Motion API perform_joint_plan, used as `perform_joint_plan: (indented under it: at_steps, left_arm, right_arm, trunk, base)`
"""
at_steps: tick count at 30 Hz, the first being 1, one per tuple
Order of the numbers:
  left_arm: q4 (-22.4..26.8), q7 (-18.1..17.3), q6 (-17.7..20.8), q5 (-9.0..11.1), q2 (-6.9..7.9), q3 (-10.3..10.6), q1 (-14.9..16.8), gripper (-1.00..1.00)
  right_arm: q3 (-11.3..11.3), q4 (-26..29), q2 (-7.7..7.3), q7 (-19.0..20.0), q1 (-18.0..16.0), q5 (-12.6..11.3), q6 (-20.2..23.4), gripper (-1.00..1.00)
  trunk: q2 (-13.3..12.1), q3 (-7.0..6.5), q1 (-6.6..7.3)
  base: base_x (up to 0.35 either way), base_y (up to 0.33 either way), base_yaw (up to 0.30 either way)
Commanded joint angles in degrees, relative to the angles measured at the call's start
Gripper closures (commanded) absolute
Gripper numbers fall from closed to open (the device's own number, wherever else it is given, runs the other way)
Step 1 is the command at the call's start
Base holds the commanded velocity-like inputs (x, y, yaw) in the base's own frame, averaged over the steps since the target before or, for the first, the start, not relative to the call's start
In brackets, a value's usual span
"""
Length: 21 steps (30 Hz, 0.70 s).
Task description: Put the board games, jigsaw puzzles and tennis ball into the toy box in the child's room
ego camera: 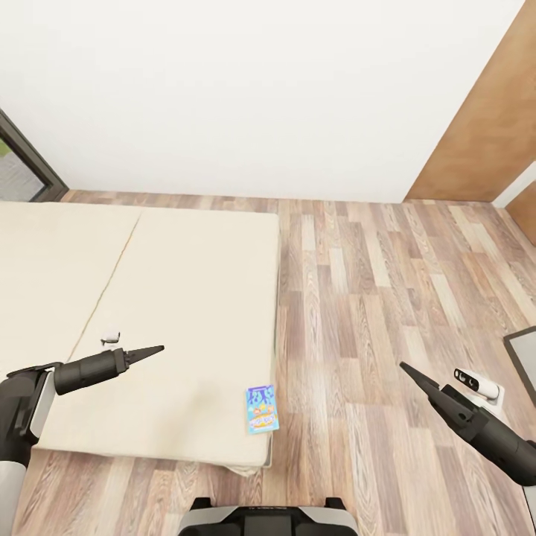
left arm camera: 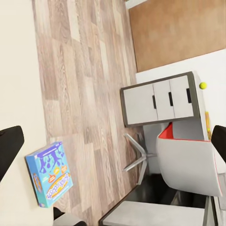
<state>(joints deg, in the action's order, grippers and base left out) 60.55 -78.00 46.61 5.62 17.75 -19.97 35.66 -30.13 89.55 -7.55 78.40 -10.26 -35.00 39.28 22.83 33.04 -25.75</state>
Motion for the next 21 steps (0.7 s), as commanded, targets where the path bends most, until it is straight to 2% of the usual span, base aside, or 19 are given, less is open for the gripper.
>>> perform_joint_plan:
  at_steps: [1,21]
  left_arm:
    - [0.0,-0.1,0.6,0.1,0.01,0.0,0.0,-1.00]
    - [0.0,-0.1,0.6,0.1,-0.01,0.0,0.0,-1.00]
  right_arm:
    - [0.0,0.0,-0.01,0.1,0.0,-0.2,0.5,-1.00]
    - [0.0,0.0,-0.01,0.1,0.0,-0.2,0.5,-1.00]
  trunk:
    - [0.1,-0.03,-0.03]
    - [0.1,-1.92,-0.03]
  base:
    - [0.000,0.000,0.000]
    - [0.000,0.000,0.000]
